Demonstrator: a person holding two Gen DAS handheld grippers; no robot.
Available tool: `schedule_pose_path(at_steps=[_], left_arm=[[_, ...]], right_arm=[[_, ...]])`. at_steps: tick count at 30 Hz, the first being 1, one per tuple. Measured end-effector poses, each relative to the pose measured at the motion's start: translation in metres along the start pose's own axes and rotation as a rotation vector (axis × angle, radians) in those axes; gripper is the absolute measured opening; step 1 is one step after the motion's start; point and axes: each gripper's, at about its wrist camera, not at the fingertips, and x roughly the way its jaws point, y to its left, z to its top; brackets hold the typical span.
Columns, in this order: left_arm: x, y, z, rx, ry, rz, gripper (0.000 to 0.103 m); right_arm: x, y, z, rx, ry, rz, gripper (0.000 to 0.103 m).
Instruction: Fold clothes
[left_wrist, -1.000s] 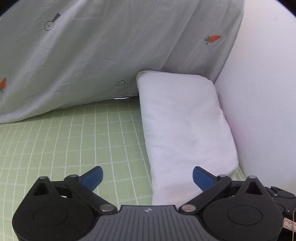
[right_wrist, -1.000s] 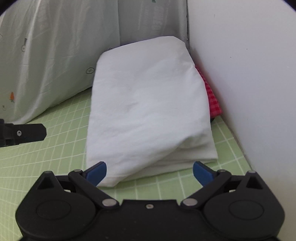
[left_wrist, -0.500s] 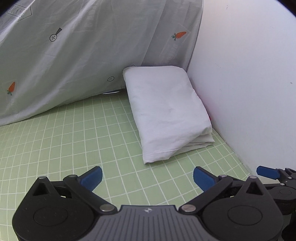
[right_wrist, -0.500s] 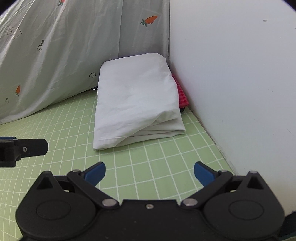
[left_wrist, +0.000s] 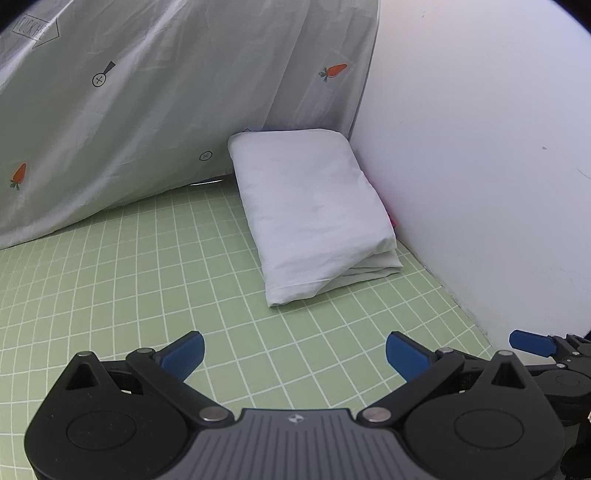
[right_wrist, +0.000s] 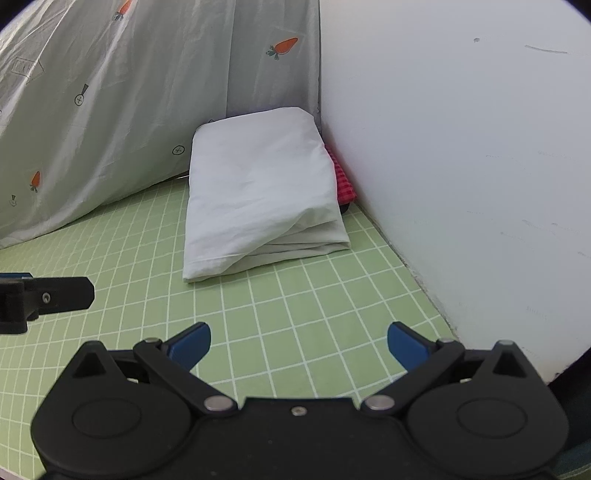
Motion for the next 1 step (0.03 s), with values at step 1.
schedule_pose_path(at_steps=[1], left_arm=[[-0.0009,-0.0004,-0.0003,0.000,-0.001,0.002,0.103]], right_arm=[[-0.0007,-0.0002,-0.0001,-0.002,-0.002,0.001,0.103]])
